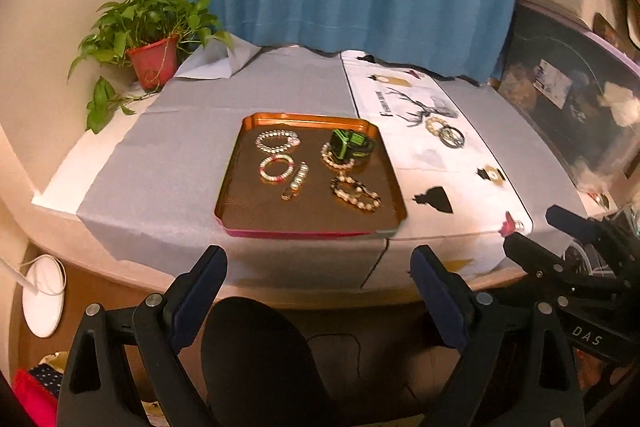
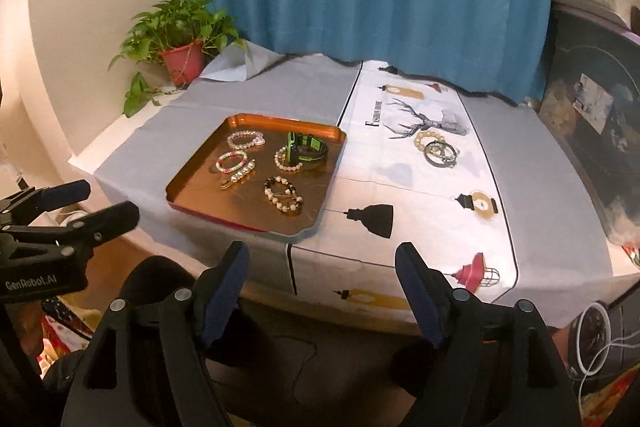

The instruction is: Organize jewelry

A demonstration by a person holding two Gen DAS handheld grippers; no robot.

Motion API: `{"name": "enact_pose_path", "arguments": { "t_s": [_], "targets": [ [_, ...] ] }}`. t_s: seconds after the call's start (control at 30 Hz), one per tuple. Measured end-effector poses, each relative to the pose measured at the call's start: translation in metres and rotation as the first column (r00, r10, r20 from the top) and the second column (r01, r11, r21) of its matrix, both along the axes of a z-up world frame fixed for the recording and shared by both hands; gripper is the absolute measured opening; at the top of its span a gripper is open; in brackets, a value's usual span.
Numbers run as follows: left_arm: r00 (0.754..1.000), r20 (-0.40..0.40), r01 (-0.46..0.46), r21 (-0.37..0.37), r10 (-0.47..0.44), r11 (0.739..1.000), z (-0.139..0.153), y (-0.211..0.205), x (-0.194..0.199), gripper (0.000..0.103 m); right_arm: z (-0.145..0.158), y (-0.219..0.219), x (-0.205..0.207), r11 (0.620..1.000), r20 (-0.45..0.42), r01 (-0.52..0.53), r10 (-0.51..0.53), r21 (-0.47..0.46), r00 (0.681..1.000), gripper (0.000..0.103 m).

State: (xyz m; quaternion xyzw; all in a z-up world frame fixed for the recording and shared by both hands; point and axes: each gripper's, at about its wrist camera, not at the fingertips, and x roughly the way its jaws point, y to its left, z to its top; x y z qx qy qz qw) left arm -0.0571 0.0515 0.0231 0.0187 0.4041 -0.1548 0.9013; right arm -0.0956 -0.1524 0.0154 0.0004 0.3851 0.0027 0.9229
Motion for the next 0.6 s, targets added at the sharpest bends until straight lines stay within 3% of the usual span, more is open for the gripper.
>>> {"name": "enact_pose_path", "arguments": {
  "t_s": [0.2,0.6],
  "targets": [
    [0.999,0.035,0.013,0.026,-0.014,1.0,0.01,-0.006,-0.014,0.092,0.006,-0.002,-0.018,1.0,0.02,0.002,-0.002,0.01,1.0,0.076],
    [0.999,0.034,0.023,0.042,-0.024,0.999,0.01,-0.012,-0.019,0.092,0.004,-0.008,-0.023,1.0,0.015,0.018,-0.019,0.019,1.0,0.077]
  ]
}}
